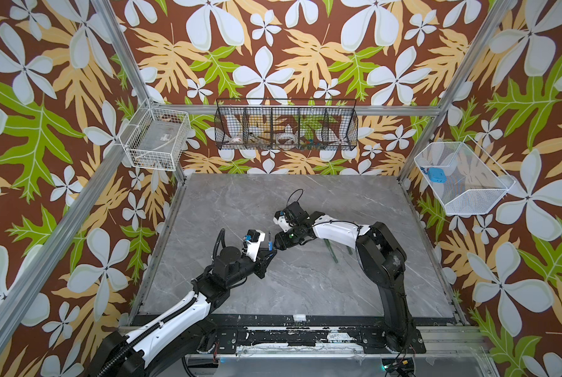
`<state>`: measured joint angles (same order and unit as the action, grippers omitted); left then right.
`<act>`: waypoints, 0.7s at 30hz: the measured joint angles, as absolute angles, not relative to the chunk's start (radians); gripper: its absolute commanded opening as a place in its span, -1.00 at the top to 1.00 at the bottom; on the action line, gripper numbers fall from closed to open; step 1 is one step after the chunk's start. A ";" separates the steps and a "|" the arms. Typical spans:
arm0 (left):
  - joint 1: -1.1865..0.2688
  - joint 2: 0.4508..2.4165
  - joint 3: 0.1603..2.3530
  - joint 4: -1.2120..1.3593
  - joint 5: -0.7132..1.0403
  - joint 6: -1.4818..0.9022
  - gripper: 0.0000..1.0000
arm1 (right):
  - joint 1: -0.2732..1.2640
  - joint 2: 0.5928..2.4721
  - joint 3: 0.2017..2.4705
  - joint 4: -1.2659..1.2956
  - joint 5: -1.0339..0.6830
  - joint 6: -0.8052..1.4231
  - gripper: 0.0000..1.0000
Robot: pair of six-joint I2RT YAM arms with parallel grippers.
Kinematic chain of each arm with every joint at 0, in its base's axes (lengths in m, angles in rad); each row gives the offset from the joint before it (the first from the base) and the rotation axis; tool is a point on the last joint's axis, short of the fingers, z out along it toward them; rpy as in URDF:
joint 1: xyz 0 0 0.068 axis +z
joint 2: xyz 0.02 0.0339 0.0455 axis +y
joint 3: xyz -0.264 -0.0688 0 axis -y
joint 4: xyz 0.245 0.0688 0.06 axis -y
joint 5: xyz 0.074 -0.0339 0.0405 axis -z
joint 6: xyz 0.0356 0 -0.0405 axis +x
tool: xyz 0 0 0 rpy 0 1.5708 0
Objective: Insert the pens into the pen caps
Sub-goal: 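Reach the right gripper down over the blue cap on the table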
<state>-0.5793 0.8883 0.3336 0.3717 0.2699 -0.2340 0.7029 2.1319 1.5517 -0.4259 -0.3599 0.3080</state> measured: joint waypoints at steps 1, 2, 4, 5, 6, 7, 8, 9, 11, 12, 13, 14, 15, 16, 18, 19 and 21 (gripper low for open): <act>-0.579 0.888 0.334 0.372 0.270 -0.234 1.00 | 0.703 2.137 1.558 -0.425 -0.360 0.310 -0.17; -0.579 0.888 0.334 0.372 0.270 -0.234 1.00 | 0.702 2.144 1.563 -0.422 -0.359 0.310 -0.19; -0.579 0.889 0.334 0.372 0.270 -0.234 1.00 | 0.703 2.157 1.573 -0.422 -0.356 0.310 -0.20; -0.579 0.891 0.334 0.372 0.270 -0.234 1.00 | 0.703 2.165 1.579 -0.424 -0.352 0.311 -0.21; -0.579 0.892 0.334 0.371 0.270 -0.234 1.00 | 0.703 2.173 1.585 -0.424 -0.347 0.314 -0.22; -0.579 0.894 0.334 0.371 0.270 -0.234 1.00 | 0.703 2.179 1.591 -0.424 -0.348 0.314 -0.22; -0.579 0.894 0.334 0.371 0.270 -0.234 1.00 | 0.703 2.185 1.600 -0.424 -0.346 0.314 -0.23; -0.579 0.894 0.334 0.371 0.271 -0.234 1.00 | 0.703 2.193 1.611 -0.424 -0.345 0.313 -0.23; -0.579 0.892 0.334 0.371 0.271 -0.234 1.00 | 0.703 2.204 1.628 -0.424 -0.343 0.313 -0.23; -0.579 0.890 0.334 0.371 0.272 -0.234 1.00 | 0.703 2.210 1.637 -0.426 -0.344 0.313 -0.23; -0.579 0.888 0.334 0.371 0.273 -0.234 1.00 | 0.703 2.215 1.645 -0.427 -0.344 0.313 -0.23; -0.579 0.886 0.334 0.371 0.274 -0.234 1.00 | 0.703 2.221 1.653 -0.427 -0.344 0.313 -0.23; -0.579 0.884 0.334 0.371 0.273 -0.234 1.00 | 0.703 2.228 1.665 -0.430 -0.345 0.312 -0.23; -0.579 0.884 0.334 0.371 0.273 -0.234 1.00 | 0.706 2.234 1.675 -0.432 -0.345 0.310 -0.23; -0.579 0.883 0.334 0.371 0.273 -0.234 1.00 | 0.710 2.250 1.702 -0.443 -0.342 0.305 -0.22; -0.579 0.883 0.334 0.371 0.273 -0.234 1.00 | 0.714 2.258 1.716 -0.450 -0.340 0.302 -0.21; -0.579 0.883 0.334 0.372 0.276 -0.234 1.00 | 0.723 2.276 1.748 -0.467 -0.337 0.281 -0.17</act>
<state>-0.5793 0.8829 0.3336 0.3717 0.2760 -0.2344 0.7231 2.2761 1.7477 -0.4675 -0.3367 0.2813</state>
